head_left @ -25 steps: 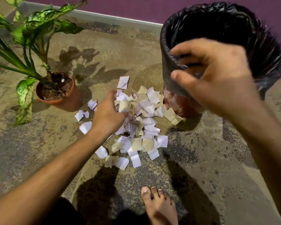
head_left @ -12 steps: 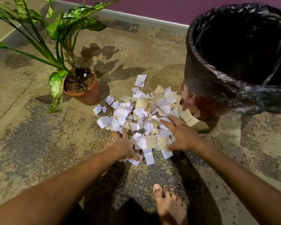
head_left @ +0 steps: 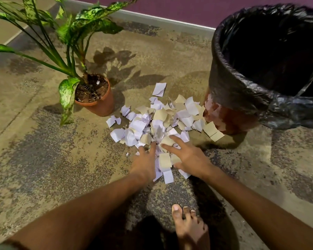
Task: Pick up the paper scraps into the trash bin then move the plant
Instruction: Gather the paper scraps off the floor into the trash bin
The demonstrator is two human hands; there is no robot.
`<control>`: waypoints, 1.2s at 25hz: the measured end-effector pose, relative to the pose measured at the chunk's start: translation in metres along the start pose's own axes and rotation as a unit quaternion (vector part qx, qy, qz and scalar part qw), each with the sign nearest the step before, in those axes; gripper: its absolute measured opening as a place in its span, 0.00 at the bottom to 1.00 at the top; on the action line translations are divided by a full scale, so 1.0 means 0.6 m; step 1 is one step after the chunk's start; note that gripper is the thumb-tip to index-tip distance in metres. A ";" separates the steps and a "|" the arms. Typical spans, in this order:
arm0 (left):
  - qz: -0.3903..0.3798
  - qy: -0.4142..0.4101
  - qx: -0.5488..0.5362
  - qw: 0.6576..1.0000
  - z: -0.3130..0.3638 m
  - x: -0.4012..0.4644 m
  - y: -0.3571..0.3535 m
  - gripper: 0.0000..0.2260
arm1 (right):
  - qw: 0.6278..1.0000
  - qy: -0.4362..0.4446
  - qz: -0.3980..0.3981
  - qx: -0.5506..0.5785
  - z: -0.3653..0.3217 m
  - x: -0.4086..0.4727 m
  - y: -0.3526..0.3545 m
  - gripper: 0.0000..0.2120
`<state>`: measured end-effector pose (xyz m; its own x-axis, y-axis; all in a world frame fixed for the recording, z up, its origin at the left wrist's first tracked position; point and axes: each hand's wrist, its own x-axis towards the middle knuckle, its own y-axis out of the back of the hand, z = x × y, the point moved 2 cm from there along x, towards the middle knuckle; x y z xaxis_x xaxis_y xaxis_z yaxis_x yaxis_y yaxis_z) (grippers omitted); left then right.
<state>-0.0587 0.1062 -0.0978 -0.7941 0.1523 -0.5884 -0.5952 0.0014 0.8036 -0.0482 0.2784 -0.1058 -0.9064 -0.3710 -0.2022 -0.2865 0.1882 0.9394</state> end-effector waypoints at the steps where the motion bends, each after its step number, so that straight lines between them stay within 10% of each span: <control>1: 0.013 -0.012 -0.016 1.000 0.003 0.003 0.008 0.42 | 1.000 0.008 0.018 0.006 -0.005 -0.001 0.004 0.32; 6: 0.041 -0.026 -0.063 0.997 0.000 0.025 0.045 0.16 | 0.999 -0.017 0.030 -0.007 0.005 -0.001 0.051 0.21; 14: 0.118 -0.057 -0.079 0.988 0.000 0.037 0.116 0.09 | 0.989 -0.075 0.104 0.076 -0.011 -0.021 0.191 0.18; 21: 0.198 -0.077 -0.088 0.973 0.018 0.038 0.172 0.04 | 0.918 0.022 0.382 0.101 -0.004 -0.043 0.364 0.14; 26: 0.274 -0.099 -0.137 0.947 0.028 0.032 0.210 0.06 | 0.966 -0.236 -0.013 0.102 -0.052 -0.207 -0.050 0.28; 30: 0.333 -0.108 -0.209 0.913 0.053 0.014 0.255 0.07 | 0.958 -0.226 -0.107 0.143 -0.076 -0.228 -0.137 0.25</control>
<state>-0.1527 0.1391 0.0229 -0.9811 0.1732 0.0858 -0.0201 -0.5332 0.8458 0.1136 0.2720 -0.1427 -0.8406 -0.0106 -0.5416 -0.4958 0.4179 0.7613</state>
